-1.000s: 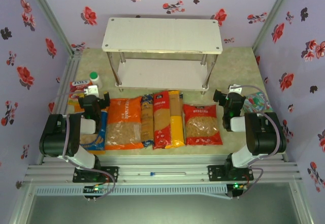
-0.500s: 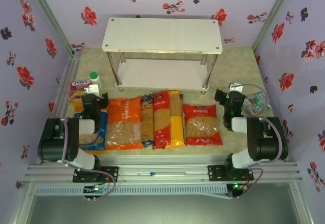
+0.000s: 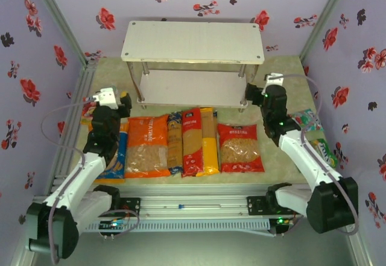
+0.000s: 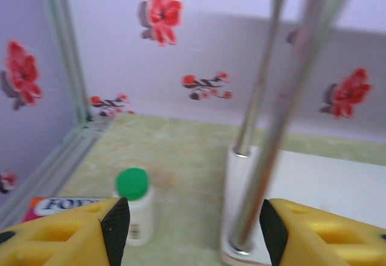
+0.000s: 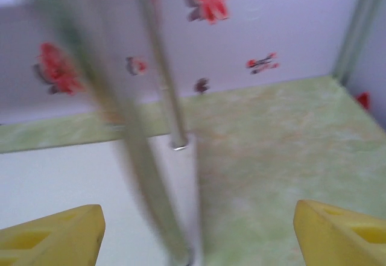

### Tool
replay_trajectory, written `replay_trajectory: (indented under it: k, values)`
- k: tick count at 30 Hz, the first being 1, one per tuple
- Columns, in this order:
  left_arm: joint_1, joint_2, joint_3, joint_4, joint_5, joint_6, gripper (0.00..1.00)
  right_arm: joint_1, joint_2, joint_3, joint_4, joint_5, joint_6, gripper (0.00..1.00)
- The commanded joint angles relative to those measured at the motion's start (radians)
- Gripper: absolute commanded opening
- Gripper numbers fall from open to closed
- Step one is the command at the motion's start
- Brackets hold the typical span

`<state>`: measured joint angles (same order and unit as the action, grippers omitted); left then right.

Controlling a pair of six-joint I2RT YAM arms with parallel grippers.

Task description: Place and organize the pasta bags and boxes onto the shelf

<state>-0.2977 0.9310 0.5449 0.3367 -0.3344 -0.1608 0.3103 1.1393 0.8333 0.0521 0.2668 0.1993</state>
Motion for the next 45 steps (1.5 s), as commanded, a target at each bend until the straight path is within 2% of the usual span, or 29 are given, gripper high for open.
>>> replay_trajectory:
  k: [1, 6, 11, 15, 20, 25, 45]
  values:
    - [-0.081, 0.018, 0.015, -0.218, -0.067, -0.087, 0.63, 0.158, 0.044, 0.066, -0.340, 0.017, 0.120, 0.83]
    - [-0.104, 0.089, 0.015, -0.292, 0.002, -0.155, 0.64, 0.402, 0.173, 0.170, -0.452, -0.028, 0.235, 0.83]
    - [-0.111, 0.079, -0.036, -0.285, 0.113, -0.216, 0.64, 0.539, 0.267, 0.219, -0.513, -0.067, 0.325, 0.81]
    - [-0.116, 0.067, -0.068, -0.281, 0.123, -0.232, 0.64, 0.622, 0.326, 0.229, -0.507, -0.104, 0.389, 0.79]
    - [-0.117, 0.069, -0.075, -0.284, 0.129, -0.234, 0.65, 0.677, 0.379, 0.228, -0.530, -0.118, 0.466, 0.79]
    - [-0.116, 0.081, -0.069, -0.294, 0.137, -0.239, 0.66, 0.721, 0.395, 0.181, -0.474, -0.170, 0.541, 0.79]
    - [-0.126, 0.088, -0.080, -0.283, 0.170, -0.255, 0.68, 0.796, 0.434, 0.136, -0.506, -0.110, 0.698, 0.84]
